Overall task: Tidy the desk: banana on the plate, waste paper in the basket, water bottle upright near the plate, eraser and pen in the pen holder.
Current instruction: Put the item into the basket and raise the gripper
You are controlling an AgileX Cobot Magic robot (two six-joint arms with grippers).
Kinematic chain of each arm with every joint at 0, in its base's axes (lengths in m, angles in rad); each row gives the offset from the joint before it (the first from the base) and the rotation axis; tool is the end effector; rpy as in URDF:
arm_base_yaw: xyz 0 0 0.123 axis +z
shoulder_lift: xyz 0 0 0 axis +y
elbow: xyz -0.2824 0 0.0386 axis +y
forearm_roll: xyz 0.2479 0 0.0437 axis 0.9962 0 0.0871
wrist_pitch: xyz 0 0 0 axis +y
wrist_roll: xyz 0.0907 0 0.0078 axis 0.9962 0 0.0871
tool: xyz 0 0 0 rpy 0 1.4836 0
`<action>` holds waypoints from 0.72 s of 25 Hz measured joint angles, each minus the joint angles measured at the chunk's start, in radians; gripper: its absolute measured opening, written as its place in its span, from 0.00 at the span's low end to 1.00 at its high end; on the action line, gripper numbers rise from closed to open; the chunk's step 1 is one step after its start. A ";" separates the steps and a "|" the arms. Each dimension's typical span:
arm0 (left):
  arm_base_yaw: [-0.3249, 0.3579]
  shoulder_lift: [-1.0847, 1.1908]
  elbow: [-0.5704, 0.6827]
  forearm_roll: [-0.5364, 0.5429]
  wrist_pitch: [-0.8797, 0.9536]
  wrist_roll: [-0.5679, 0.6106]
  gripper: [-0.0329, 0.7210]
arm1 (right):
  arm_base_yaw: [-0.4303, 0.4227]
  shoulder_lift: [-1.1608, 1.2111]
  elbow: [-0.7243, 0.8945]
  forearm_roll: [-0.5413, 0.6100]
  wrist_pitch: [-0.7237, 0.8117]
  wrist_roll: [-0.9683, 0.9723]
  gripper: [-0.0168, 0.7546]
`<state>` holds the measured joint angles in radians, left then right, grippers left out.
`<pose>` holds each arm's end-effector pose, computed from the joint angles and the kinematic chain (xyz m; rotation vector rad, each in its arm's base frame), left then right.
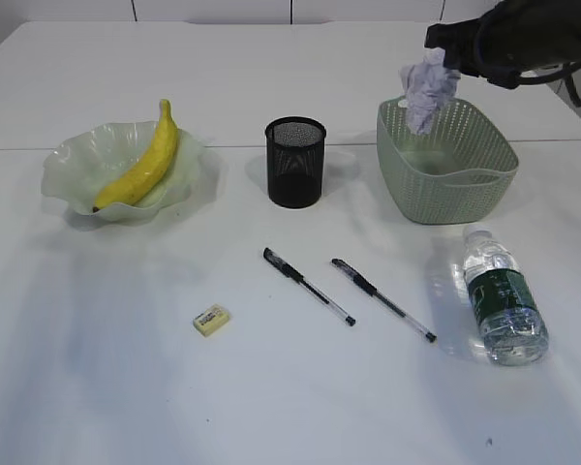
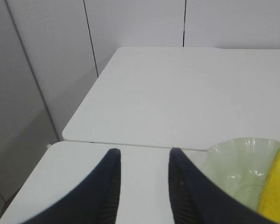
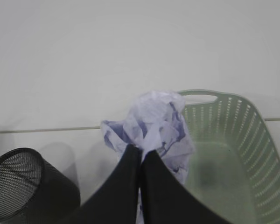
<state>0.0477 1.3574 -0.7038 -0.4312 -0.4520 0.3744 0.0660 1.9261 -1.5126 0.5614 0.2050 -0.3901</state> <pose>0.2887 0.0304 0.2775 -0.1922 1.7118 0.1800 0.4567 0.0401 0.2712 0.0326 2.0775 0.2521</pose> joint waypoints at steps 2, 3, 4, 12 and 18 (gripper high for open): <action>0.000 0.000 0.000 0.000 0.000 0.002 0.36 | -0.004 0.015 0.000 0.000 -0.023 -0.004 0.01; 0.000 0.000 0.000 0.002 0.000 0.004 0.36 | -0.006 0.018 0.000 0.000 -0.036 -0.011 0.01; 0.000 0.000 0.000 0.002 0.000 0.004 0.36 | -0.008 0.023 0.000 0.000 -0.044 -0.021 0.01; 0.000 0.000 0.000 0.008 0.000 0.006 0.36 | -0.034 0.050 0.000 0.000 -0.069 -0.061 0.01; 0.000 0.000 0.000 0.008 0.000 0.006 0.36 | -0.035 0.084 0.000 0.000 -0.045 -0.078 0.01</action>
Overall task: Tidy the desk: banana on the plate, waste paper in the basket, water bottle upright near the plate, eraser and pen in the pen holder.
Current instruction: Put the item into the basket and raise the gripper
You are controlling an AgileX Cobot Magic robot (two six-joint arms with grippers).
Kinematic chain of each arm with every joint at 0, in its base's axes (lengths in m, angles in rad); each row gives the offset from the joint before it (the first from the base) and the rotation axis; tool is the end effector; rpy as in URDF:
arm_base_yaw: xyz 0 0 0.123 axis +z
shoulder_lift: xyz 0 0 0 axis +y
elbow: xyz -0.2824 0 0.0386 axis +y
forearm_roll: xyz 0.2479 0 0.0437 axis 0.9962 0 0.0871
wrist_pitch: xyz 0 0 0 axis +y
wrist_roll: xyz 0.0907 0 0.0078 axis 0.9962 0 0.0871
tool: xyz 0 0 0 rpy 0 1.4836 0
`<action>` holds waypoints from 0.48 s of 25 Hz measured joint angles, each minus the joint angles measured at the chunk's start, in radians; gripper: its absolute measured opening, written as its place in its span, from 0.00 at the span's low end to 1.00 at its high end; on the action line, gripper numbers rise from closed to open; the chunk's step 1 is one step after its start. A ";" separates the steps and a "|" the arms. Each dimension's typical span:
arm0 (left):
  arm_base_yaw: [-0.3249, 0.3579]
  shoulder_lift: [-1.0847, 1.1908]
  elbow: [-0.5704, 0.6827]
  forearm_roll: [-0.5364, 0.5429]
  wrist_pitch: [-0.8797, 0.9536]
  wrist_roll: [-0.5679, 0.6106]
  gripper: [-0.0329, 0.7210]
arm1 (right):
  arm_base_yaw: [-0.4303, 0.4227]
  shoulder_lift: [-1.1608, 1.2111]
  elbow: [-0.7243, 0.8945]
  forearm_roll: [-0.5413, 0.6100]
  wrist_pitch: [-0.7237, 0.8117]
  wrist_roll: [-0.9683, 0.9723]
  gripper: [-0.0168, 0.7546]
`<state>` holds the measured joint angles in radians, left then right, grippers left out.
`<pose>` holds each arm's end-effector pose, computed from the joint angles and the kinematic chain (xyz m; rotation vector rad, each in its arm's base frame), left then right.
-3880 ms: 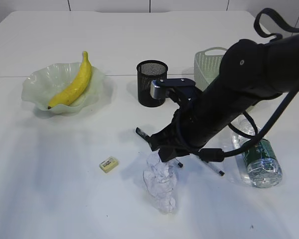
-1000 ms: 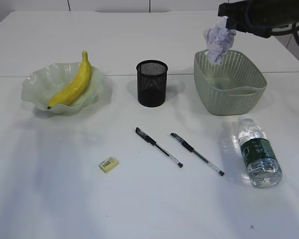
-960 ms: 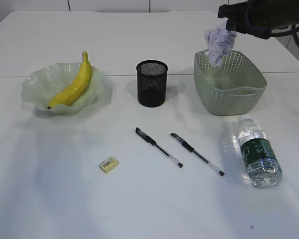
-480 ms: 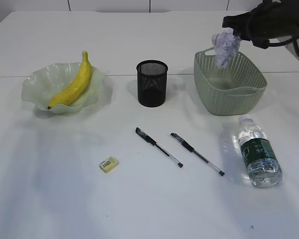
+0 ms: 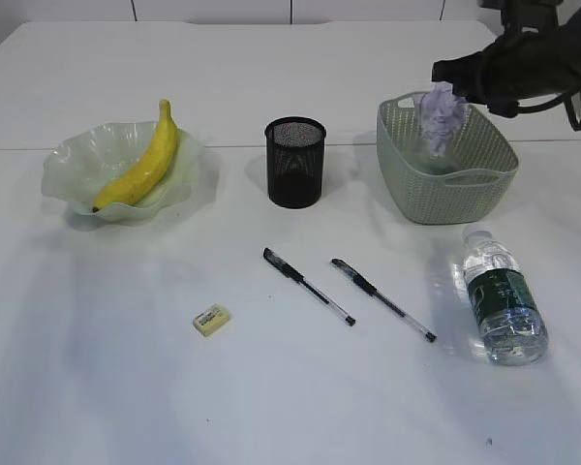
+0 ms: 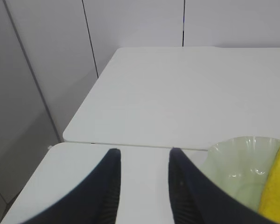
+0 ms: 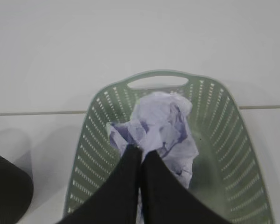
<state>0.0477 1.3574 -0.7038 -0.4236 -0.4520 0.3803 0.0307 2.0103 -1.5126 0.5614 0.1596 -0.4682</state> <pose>0.2887 0.0301 0.2777 -0.1789 1.7123 0.1868 0.4708 0.0222 0.2350 0.0096 2.1186 0.1600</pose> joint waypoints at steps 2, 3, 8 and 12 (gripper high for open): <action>0.000 0.000 0.000 0.000 0.000 0.000 0.36 | 0.000 0.009 0.000 0.000 0.002 -0.002 0.02; 0.000 0.000 0.000 0.000 0.000 0.000 0.36 | 0.000 0.011 0.000 0.000 0.002 -0.007 0.05; 0.000 0.000 0.000 0.000 0.000 0.000 0.36 | 0.000 0.011 -0.002 0.000 0.002 -0.021 0.28; 0.000 0.000 0.000 0.000 0.000 0.000 0.36 | 0.000 0.011 -0.002 0.000 0.002 -0.021 0.40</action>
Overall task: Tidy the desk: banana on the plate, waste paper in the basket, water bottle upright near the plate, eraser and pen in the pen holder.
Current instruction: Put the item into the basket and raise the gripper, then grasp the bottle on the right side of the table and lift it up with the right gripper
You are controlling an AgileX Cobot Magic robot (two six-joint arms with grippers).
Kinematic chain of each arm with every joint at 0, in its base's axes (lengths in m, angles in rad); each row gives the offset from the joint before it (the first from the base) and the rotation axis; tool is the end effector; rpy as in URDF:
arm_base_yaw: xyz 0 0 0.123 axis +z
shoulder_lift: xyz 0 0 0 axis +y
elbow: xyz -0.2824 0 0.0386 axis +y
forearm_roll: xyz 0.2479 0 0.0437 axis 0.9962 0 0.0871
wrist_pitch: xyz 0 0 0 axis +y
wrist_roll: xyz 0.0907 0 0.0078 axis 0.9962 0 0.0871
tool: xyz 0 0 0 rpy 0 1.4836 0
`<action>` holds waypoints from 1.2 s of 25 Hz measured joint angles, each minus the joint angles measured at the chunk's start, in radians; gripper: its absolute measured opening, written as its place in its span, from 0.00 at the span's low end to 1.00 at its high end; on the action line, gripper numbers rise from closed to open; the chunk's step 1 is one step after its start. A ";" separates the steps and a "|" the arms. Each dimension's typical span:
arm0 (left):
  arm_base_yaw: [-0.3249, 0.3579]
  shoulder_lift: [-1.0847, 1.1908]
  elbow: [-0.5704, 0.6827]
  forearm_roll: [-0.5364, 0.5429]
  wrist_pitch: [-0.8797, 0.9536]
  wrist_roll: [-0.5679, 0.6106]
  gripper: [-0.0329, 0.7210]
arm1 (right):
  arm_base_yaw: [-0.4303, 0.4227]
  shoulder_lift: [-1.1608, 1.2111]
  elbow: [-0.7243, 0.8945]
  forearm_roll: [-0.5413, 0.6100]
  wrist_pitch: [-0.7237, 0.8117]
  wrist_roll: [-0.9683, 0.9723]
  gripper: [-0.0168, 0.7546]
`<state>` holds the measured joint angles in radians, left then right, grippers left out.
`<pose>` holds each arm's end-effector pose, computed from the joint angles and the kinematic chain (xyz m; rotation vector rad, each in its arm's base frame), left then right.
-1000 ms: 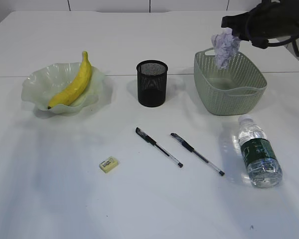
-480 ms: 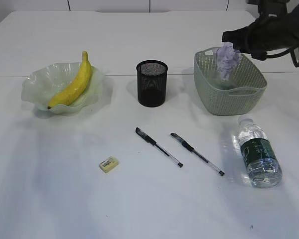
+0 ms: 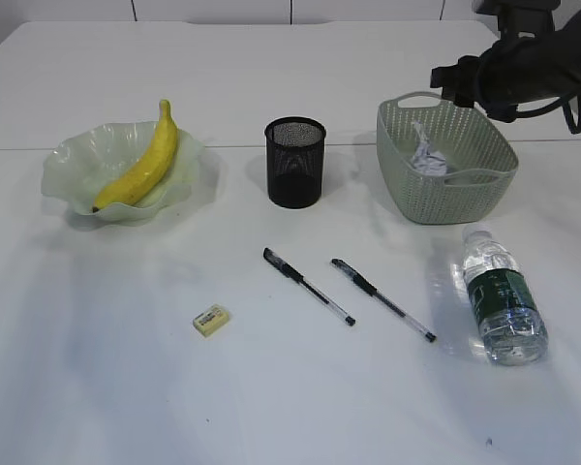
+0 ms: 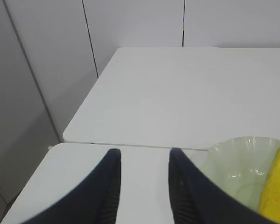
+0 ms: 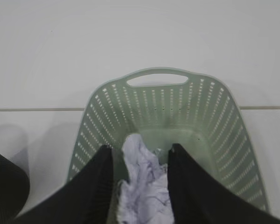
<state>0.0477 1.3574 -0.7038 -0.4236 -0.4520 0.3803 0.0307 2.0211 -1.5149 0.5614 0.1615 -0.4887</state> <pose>0.2887 0.0301 0.2777 -0.1789 1.7123 0.1868 0.4722 0.0224 0.2305 -0.0123 2.1281 0.1488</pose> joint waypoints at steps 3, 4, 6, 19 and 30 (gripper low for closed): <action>0.000 0.000 0.000 0.000 0.000 0.000 0.36 | 0.000 0.000 0.000 0.000 0.000 0.000 0.42; 0.000 0.000 0.000 0.000 0.000 0.000 0.36 | 0.000 0.000 0.000 0.000 0.000 0.000 0.42; 0.000 0.000 0.000 0.000 0.000 0.000 0.36 | 0.000 0.000 0.000 0.000 0.000 -0.002 0.42; 0.000 0.000 0.000 0.000 0.000 0.000 0.36 | 0.000 0.000 0.000 0.079 -0.069 -0.002 0.42; 0.000 0.000 0.000 0.000 -0.012 0.000 0.36 | 0.000 -0.010 0.000 0.085 -0.016 -0.004 0.42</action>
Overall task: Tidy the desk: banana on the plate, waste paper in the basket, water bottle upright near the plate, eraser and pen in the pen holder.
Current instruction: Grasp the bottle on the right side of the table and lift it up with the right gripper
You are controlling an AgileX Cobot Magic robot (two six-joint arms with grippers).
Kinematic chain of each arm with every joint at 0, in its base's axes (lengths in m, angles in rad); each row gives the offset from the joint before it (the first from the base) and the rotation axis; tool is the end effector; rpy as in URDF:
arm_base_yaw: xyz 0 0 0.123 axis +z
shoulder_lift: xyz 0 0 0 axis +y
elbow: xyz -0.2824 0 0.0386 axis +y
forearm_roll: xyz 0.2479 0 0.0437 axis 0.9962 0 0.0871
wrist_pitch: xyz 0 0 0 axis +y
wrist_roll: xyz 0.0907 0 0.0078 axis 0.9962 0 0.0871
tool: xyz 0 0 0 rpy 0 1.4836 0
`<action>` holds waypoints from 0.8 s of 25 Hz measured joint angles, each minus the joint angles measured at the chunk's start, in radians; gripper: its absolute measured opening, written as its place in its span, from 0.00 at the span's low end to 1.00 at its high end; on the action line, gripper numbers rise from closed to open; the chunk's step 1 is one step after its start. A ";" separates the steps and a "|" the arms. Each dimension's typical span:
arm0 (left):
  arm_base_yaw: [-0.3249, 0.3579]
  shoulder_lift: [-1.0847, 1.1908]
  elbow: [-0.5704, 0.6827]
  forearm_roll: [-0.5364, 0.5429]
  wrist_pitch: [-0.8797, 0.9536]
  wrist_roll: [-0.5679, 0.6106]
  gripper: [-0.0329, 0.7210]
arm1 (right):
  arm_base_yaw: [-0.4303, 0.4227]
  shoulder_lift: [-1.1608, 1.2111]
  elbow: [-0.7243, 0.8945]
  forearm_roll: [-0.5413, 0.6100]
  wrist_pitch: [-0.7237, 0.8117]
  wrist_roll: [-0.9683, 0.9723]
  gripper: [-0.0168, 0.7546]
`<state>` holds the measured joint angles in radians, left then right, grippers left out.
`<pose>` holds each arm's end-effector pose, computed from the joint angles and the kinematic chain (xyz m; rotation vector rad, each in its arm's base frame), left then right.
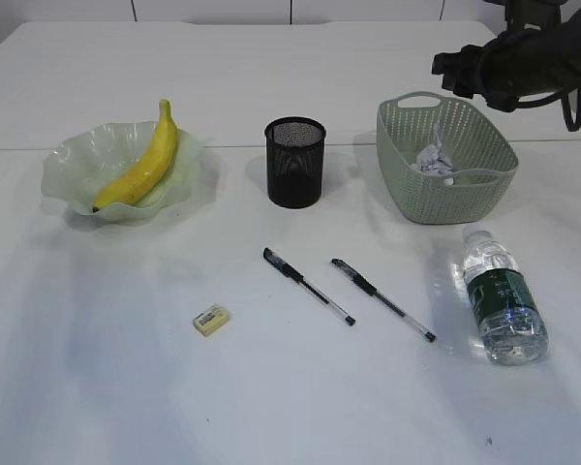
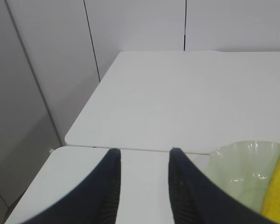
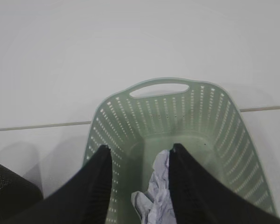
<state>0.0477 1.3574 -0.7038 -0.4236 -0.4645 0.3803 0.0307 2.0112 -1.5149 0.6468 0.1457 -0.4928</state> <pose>0.2888 0.0305 0.2787 -0.1809 1.7004 0.1915 0.4720 0.0225 0.2368 0.0711 2.0993 0.2001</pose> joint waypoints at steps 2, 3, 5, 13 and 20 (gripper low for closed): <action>0.000 0.000 0.000 0.000 0.000 0.000 0.36 | 0.000 0.000 0.000 0.000 0.002 0.000 0.42; 0.000 0.000 0.000 0.000 -0.001 0.000 0.36 | 0.000 0.000 0.000 0.000 0.005 0.000 0.42; 0.000 0.000 0.000 0.000 -0.002 0.000 0.36 | 0.000 0.000 0.000 0.000 0.016 0.000 0.42; 0.000 0.000 0.000 0.000 -0.010 0.000 0.36 | 0.000 0.000 0.000 0.000 0.083 -0.031 0.73; 0.000 0.000 0.000 0.000 -0.012 0.000 0.36 | 0.000 0.000 0.000 0.004 0.115 0.025 0.89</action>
<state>0.0477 1.3574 -0.7038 -0.4236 -0.4766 0.3803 0.0307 2.0112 -1.5149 0.6512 0.2605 -0.4678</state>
